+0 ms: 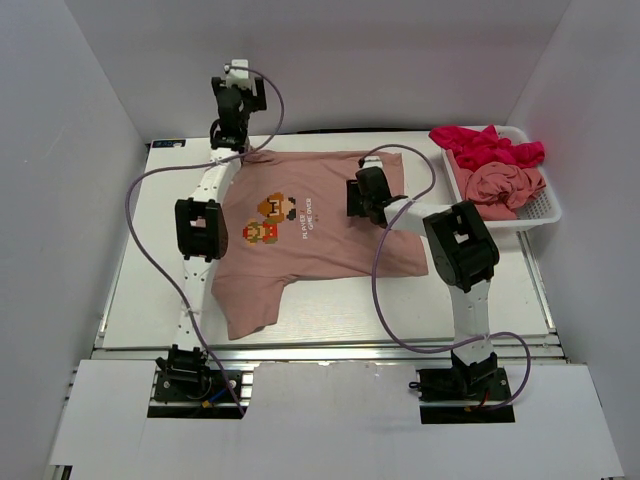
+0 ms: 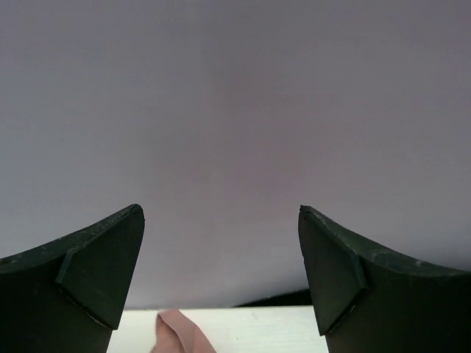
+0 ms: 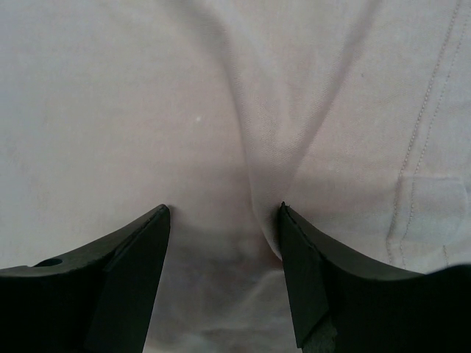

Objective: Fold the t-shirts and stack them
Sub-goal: Flatten out the tshirt

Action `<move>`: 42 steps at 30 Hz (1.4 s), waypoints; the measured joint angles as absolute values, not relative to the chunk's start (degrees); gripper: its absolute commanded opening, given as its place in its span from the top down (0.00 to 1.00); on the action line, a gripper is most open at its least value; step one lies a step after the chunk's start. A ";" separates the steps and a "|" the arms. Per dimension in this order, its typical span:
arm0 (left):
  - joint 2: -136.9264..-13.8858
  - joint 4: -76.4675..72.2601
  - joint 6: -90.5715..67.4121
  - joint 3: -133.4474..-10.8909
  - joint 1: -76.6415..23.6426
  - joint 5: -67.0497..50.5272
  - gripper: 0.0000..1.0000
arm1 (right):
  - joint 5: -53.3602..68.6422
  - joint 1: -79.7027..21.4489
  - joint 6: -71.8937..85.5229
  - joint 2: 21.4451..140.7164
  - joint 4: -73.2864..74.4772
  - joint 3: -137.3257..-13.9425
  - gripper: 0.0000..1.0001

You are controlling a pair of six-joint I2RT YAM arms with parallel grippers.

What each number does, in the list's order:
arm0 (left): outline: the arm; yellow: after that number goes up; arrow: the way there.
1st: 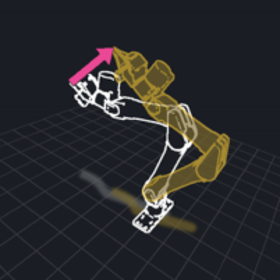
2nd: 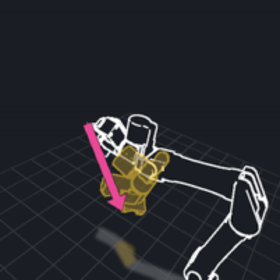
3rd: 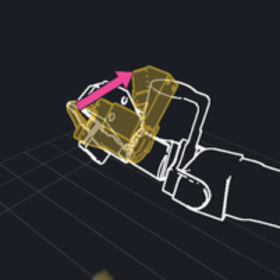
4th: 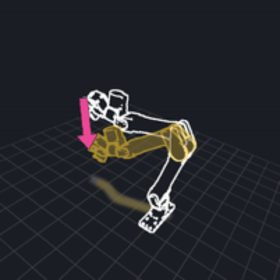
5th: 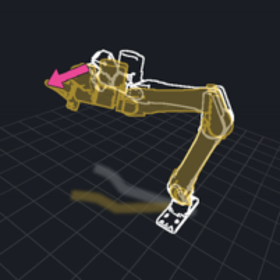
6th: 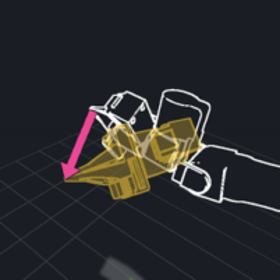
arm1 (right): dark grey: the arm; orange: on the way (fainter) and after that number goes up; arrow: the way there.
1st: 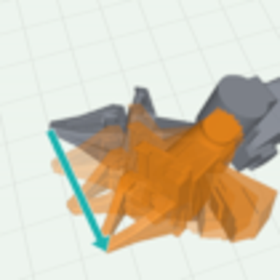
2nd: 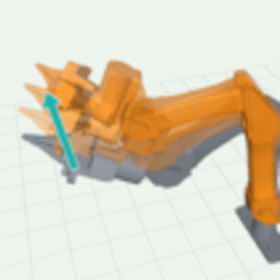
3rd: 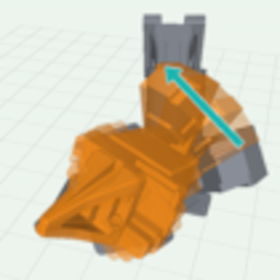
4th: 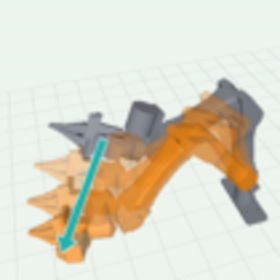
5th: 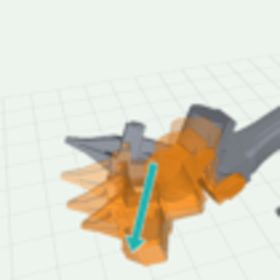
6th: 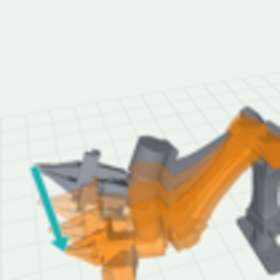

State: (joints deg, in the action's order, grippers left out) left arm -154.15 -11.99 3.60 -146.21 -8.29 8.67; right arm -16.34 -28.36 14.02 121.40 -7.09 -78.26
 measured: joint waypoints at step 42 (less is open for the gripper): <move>-101.56 -1.34 -0.01 -65.60 2.46 -17.52 0.09 | -0.69 -13.72 13.02 141.71 6.98 -115.42 0.30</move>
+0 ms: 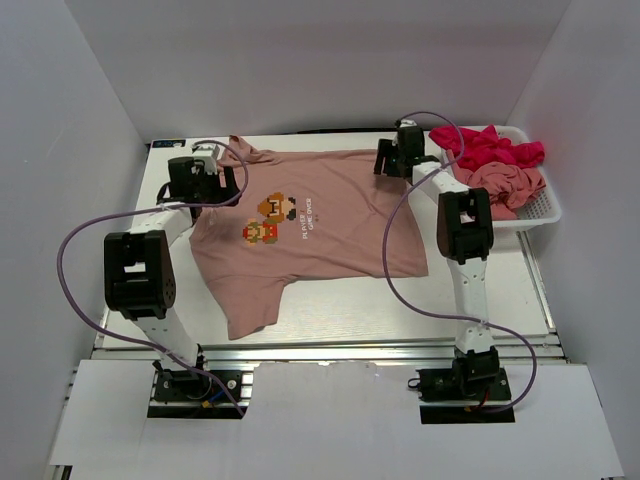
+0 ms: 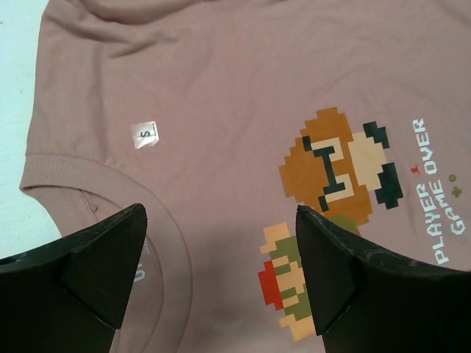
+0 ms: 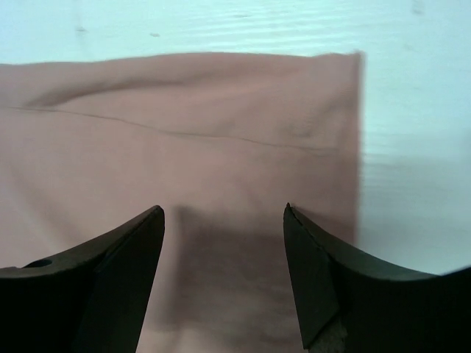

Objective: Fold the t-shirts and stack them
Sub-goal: Flatten out the tshirt

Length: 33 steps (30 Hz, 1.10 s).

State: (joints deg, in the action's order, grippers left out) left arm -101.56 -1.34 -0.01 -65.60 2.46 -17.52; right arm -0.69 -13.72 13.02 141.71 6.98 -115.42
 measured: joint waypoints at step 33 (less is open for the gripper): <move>-108.40 -3.84 1.67 -60.86 2.52 -17.26 0.09 | 6.68 -4.03 13.58 144.00 2.96 -121.12 0.34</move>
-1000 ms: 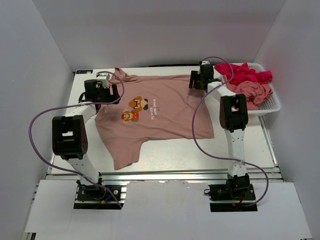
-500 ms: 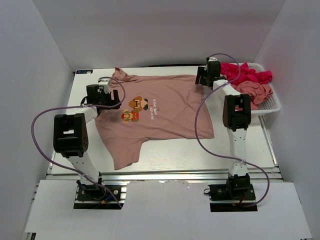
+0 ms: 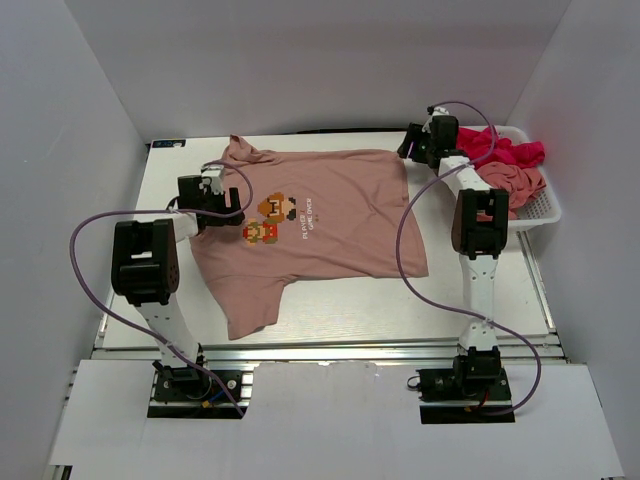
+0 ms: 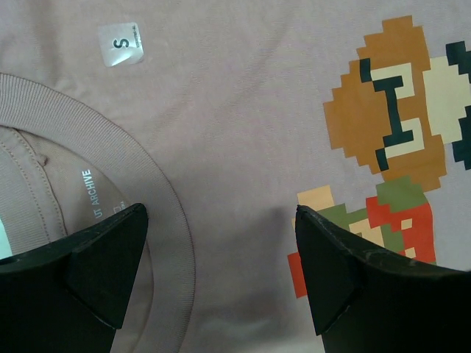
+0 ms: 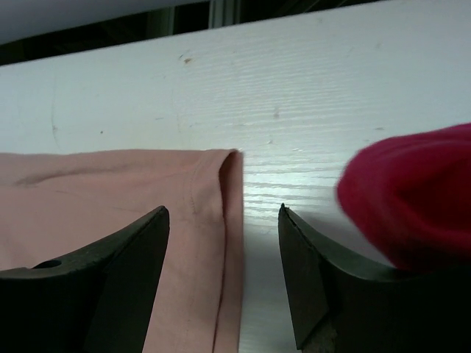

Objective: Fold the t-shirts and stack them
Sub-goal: Flatten out the tshirt

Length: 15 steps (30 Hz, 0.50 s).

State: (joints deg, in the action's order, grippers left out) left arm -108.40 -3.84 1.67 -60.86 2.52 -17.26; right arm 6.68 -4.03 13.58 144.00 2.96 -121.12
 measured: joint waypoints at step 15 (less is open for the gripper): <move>-108.47 -3.25 1.69 -62.67 3.36 -17.17 0.09 | 17.21 -4.23 16.01 146.12 3.55 -121.27 0.37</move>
State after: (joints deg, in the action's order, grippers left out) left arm -108.47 -3.25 1.69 -62.67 3.36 -17.17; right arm 17.21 -4.23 16.01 146.12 3.55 -121.27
